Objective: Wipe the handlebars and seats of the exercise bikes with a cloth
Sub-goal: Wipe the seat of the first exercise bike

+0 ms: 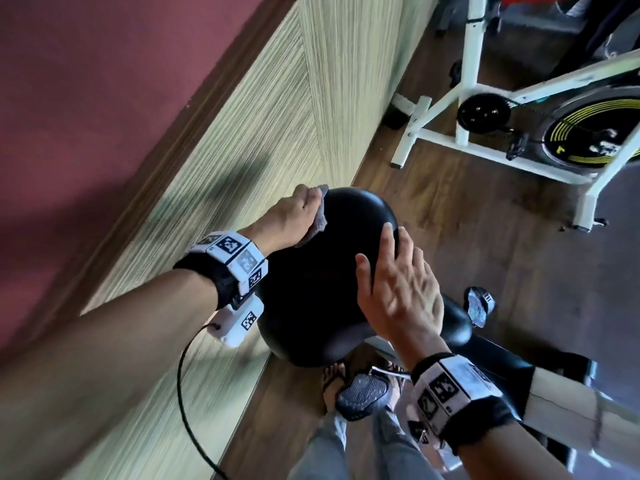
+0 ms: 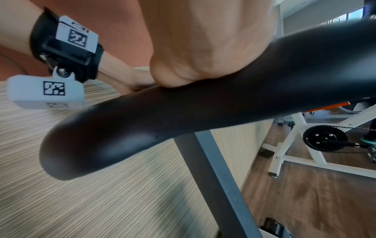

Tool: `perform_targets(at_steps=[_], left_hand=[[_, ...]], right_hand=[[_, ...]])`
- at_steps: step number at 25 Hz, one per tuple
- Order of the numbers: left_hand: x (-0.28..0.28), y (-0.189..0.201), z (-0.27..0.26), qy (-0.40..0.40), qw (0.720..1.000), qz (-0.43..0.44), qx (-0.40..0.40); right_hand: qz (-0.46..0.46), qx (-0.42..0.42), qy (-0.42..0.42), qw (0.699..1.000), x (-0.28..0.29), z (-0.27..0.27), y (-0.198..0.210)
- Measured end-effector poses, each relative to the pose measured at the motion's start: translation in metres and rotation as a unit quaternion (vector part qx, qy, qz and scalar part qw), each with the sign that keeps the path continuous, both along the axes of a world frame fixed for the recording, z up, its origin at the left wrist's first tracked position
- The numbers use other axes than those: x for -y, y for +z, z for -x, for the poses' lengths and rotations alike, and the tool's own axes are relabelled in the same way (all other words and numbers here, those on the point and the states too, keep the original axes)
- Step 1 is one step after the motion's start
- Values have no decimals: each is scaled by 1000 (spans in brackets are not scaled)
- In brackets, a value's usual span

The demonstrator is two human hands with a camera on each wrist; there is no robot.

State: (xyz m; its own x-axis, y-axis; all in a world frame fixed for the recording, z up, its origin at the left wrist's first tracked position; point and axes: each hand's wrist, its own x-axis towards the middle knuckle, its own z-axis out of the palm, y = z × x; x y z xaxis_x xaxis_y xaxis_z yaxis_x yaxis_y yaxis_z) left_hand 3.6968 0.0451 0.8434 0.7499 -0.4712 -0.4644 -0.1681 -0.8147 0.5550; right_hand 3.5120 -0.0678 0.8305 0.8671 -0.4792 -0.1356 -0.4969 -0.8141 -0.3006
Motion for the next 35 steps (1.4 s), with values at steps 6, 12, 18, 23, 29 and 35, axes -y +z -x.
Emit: perform_targets(at_steps=[6,12,18,23,29,35], left_hand=[[-52,-15,47,55,994,76,64],[-21,-20,62,-191,950,-66,239],[-47,-20,86,-338,907,5,250],[-39,-14,51,-155,973,-24,168],[-10,-21,102,-287,924,-27,250],[-26,-16,51,-85,984,-42,153]], right_hand=[[1,3,2,1000,1,1,-5],[8,7,-2,1000,1,-1,-7],[6,13,1,1000,2,1,-6],[5,21,5,1000,1,3,-5],[-57,79,-30,995,2,6,-1],[-46,58,-2,997,3,9,-1]])
